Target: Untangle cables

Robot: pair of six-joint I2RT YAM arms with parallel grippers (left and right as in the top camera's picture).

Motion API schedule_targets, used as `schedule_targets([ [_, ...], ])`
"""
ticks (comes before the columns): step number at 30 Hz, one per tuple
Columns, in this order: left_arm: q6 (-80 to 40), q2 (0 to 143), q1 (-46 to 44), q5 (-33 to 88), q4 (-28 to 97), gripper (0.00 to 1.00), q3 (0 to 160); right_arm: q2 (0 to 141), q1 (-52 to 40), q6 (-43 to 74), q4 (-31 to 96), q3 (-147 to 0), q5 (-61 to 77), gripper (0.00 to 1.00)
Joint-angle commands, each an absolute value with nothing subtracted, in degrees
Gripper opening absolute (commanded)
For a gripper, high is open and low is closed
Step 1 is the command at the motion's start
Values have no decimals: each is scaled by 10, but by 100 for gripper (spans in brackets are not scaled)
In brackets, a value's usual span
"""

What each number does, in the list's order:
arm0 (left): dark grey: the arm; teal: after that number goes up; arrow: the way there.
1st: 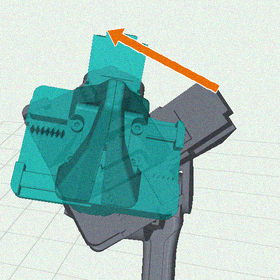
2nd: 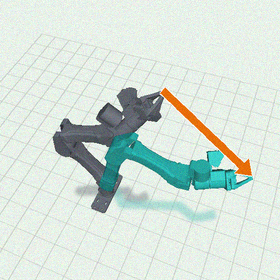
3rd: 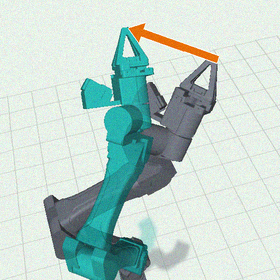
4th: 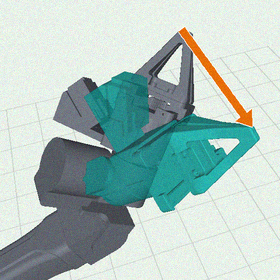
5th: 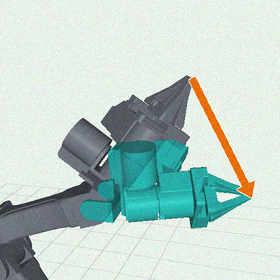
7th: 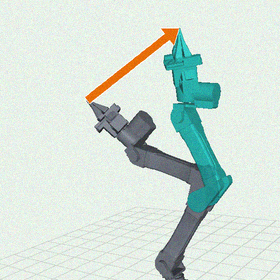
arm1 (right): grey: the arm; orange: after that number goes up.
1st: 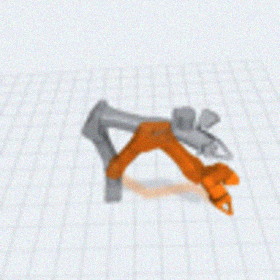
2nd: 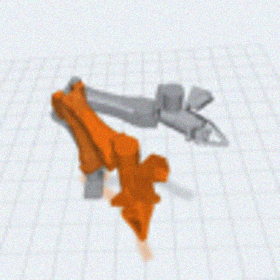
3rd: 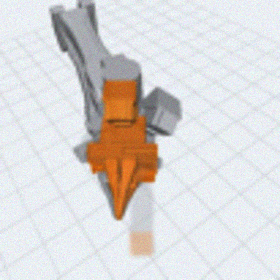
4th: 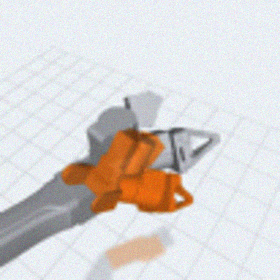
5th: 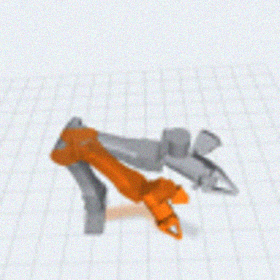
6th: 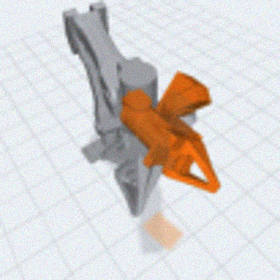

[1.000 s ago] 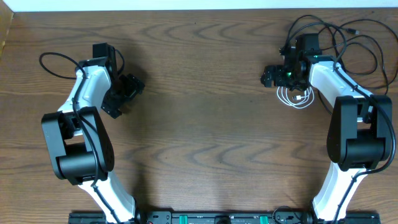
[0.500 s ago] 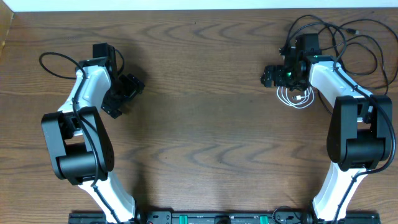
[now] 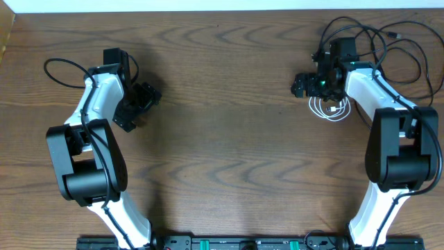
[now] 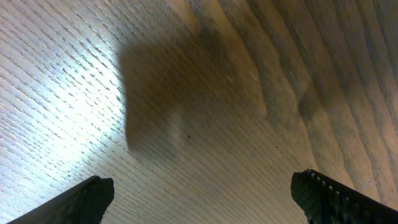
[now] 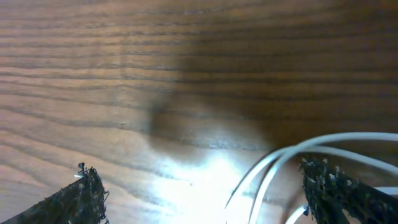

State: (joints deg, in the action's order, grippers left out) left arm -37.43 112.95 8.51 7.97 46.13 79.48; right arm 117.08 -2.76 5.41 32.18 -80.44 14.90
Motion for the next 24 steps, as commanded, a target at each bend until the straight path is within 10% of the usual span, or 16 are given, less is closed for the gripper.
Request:
schedule_targets([
  [1,-371,1136,84,68,464,98,791,1095,-35,53,321,-802,145,99],
  [24,-371,1136,84,68,464,98,791,672,-36,53,324,-802,145,99],
])
